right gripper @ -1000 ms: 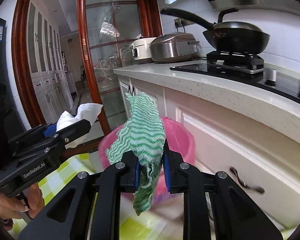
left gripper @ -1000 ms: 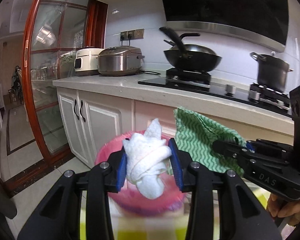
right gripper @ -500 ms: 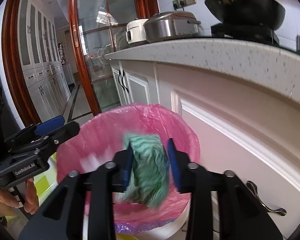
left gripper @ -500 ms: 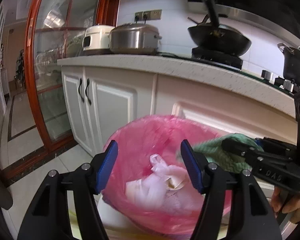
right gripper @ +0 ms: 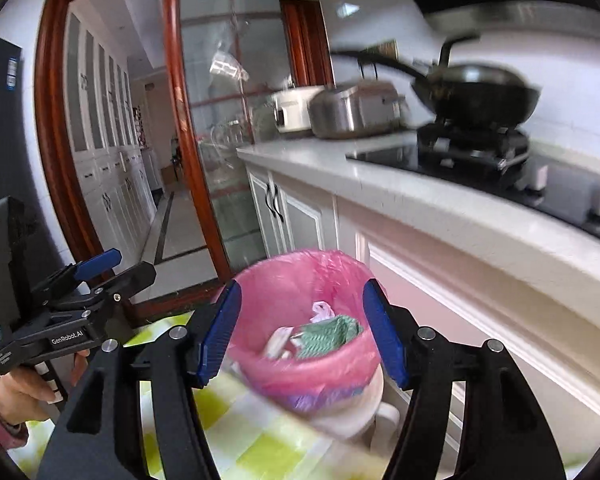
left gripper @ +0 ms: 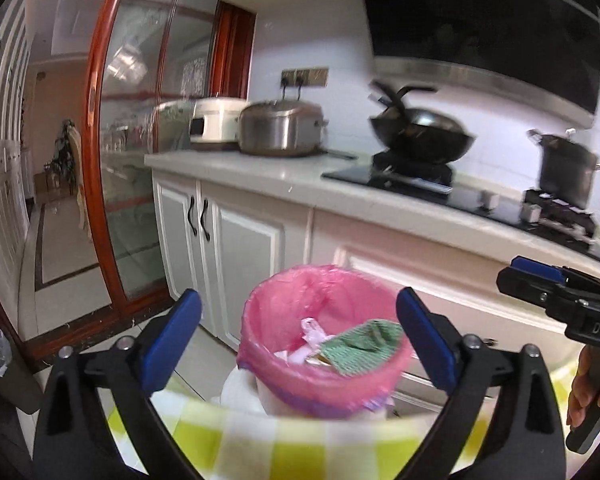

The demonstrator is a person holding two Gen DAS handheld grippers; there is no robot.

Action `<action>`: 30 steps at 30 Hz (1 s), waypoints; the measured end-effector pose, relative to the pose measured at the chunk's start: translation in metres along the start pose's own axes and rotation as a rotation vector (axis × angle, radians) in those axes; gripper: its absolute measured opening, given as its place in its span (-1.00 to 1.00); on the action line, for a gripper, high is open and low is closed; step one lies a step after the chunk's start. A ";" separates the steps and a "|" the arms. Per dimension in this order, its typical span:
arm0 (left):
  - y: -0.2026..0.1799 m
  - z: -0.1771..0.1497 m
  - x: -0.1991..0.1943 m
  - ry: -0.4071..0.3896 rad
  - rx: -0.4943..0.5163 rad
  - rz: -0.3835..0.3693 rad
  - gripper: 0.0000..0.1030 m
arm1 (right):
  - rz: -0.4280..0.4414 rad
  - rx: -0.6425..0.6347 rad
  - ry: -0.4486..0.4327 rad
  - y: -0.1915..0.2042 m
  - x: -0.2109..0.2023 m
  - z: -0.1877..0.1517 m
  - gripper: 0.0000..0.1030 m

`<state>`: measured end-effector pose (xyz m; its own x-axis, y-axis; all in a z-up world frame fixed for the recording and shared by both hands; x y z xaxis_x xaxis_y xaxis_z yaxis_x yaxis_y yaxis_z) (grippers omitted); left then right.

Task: Collect trash
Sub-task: 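Move both open tools back over the table toward the yellow sponges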

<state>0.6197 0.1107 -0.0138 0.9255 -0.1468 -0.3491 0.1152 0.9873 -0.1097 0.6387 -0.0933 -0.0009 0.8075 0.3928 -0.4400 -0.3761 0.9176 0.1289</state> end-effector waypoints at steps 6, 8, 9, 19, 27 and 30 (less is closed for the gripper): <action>-0.050 -0.008 -0.108 -0.022 0.048 -0.035 0.91 | -0.037 0.002 -0.051 0.018 -0.115 -0.019 0.54; -0.065 -0.018 -0.137 -0.028 0.054 -0.040 0.91 | -0.046 0.011 -0.050 0.024 -0.149 -0.032 0.56; -0.072 -0.024 -0.152 -0.032 0.053 -0.044 0.91 | -0.051 0.015 -0.046 0.027 -0.167 -0.041 0.61; -0.100 -0.098 -0.248 0.007 0.026 -0.062 0.91 | -0.093 0.034 0.007 0.044 -0.262 -0.129 0.65; -0.111 -0.156 -0.280 0.041 0.013 -0.060 0.91 | -0.097 0.072 0.066 0.060 -0.271 -0.205 0.65; -0.111 -0.172 -0.280 0.056 -0.007 -0.057 0.91 | -0.092 0.098 0.103 0.063 -0.262 -0.226 0.65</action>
<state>0.2853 0.0313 -0.0642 0.8959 -0.2060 -0.3936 0.1643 0.9768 -0.1373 0.3009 -0.1526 -0.0783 0.7836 0.3032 -0.5423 -0.2528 0.9529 0.1676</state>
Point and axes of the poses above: each gripper's, at about its wrist camera, not at the fingertips, and x roughly the way its jaws point, y to its left, z to its top, the point moved 5 cm from there along x, roughly the way its jaws point, and after that the axes turned 6 degrees about -z, right-handed, at the moved point
